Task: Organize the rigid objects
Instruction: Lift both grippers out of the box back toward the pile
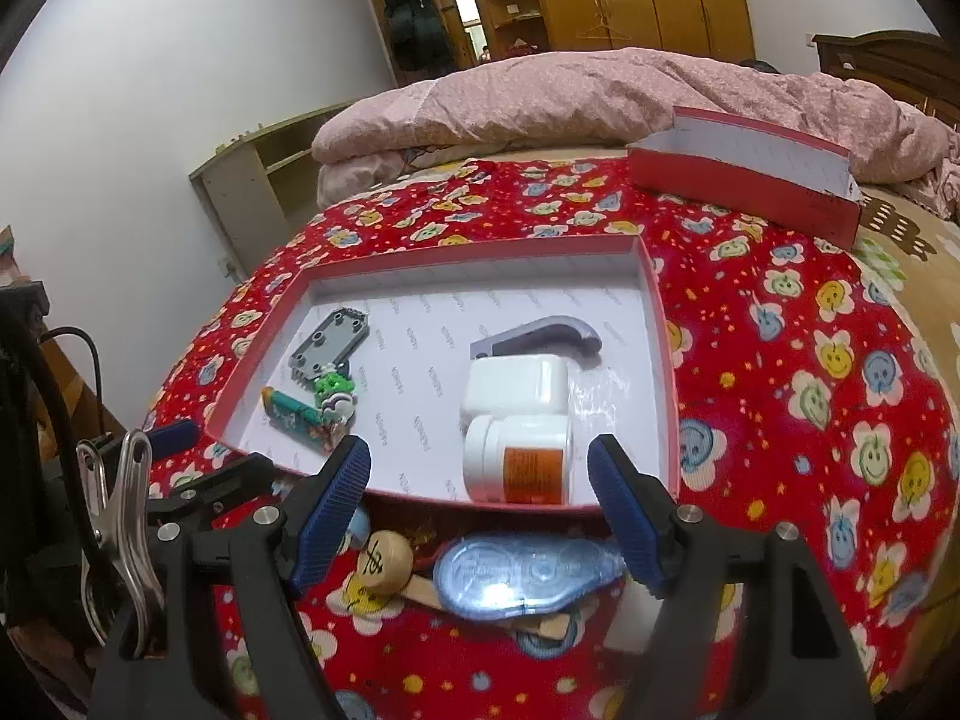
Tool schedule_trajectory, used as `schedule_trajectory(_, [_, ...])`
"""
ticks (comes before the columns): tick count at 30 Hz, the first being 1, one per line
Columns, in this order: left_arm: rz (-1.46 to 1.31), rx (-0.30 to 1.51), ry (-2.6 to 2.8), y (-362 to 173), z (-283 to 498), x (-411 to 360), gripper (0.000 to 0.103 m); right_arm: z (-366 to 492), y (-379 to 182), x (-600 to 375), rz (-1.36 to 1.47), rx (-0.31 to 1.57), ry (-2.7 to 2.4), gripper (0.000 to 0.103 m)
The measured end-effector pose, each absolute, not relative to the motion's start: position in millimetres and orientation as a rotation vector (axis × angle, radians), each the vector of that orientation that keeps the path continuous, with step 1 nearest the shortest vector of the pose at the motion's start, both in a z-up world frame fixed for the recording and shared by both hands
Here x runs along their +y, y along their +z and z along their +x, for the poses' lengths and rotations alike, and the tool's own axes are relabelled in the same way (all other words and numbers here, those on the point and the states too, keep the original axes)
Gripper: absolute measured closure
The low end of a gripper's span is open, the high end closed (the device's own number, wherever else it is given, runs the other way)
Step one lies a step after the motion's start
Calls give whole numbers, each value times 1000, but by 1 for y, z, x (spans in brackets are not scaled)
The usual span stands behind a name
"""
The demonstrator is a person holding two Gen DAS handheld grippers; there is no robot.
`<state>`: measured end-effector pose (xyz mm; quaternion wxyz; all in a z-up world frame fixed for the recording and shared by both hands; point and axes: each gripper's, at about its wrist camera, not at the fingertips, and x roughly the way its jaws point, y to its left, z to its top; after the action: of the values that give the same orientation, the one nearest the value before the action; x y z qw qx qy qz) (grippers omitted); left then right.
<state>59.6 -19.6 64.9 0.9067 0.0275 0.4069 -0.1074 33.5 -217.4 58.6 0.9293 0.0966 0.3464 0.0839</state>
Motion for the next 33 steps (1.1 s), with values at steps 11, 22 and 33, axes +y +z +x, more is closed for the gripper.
schedule_trajectory(11, [60,843,-252,62,39,-21,14,-3,46,-226,165,747,168,26])
schedule_trajectory(22, [41,855,-333,41,41,-42,12,-40,16,-217,-2,830,169,26])
schedule_trajectory(33, [-56,877,-347,23,56,-47,10,-46,-4,-208,-35,868,219,26])
